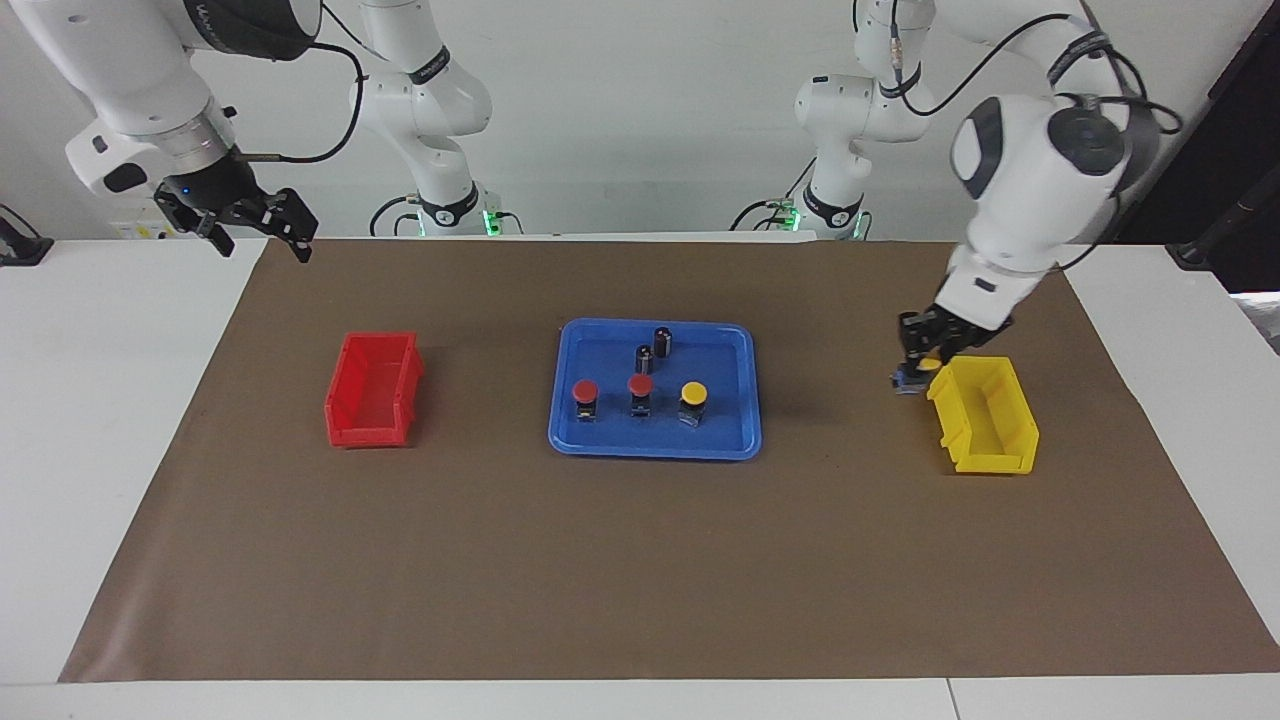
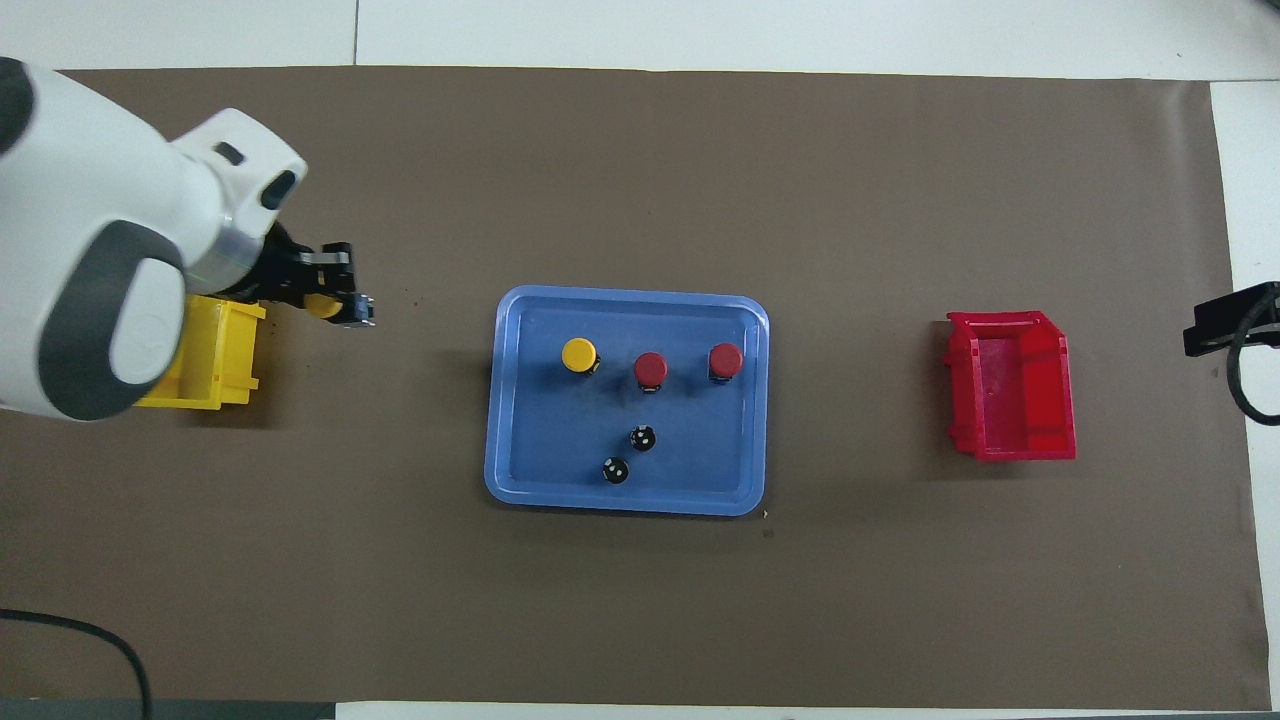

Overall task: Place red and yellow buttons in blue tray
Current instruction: 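Carry the yellow button with the left gripper over the blue tray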

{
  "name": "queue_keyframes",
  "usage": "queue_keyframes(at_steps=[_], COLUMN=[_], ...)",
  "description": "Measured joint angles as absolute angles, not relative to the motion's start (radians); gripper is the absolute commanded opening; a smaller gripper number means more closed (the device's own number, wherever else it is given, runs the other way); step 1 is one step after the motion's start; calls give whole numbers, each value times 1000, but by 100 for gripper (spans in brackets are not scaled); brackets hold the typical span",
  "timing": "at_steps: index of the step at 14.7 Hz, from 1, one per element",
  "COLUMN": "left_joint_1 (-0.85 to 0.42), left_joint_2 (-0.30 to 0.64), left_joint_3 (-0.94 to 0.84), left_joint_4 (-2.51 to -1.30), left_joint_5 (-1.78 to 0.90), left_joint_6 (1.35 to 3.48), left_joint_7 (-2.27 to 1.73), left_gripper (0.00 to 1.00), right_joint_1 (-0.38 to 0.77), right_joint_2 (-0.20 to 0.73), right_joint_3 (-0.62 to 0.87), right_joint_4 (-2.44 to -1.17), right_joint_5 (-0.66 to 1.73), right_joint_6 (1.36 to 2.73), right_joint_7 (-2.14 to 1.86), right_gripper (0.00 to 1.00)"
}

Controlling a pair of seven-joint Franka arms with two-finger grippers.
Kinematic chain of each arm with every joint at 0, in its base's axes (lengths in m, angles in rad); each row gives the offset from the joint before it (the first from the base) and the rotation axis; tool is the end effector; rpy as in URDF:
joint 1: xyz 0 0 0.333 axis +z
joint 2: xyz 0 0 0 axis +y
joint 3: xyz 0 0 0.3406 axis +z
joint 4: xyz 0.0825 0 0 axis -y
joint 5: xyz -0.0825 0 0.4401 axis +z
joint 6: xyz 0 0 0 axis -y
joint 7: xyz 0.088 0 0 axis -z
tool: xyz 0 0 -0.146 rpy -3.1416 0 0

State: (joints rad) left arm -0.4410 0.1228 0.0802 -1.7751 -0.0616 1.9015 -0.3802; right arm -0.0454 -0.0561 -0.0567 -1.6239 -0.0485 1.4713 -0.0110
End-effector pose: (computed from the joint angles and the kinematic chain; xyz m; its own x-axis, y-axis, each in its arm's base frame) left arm 0.6103 -0.2391 0.4523 0.9992 0.0383 -0.0147 0.0390 -0.9982 0.0464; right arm 0.5728 -0.0670 0.6078 0.9908 -0.0949 -0.0968 -0.0910 -0.9949 0.0443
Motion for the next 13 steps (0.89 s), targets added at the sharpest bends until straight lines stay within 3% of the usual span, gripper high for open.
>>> queue_keyframes(at_steps=[5,13], left_joint_1=[-569,-621], left_joint_2=[185,227], left_joint_3=[80,82], left_joint_4=[-1882,-1892], left_joint_5=[-82,-116], left_joint_6=[2107,2168], left_joint_7=[-516,-560], left_gripper=[1,2], right_joint_1=[-45,-45], right_joint_2=[-56,-56], right_joint_3=[-57,-57], right_joint_4=[-1624,-1624], right_joint_5=[-48,-48], right_joint_6=[1471,1471], right_joint_7=[-11,-11], right_gripper=[100,100])
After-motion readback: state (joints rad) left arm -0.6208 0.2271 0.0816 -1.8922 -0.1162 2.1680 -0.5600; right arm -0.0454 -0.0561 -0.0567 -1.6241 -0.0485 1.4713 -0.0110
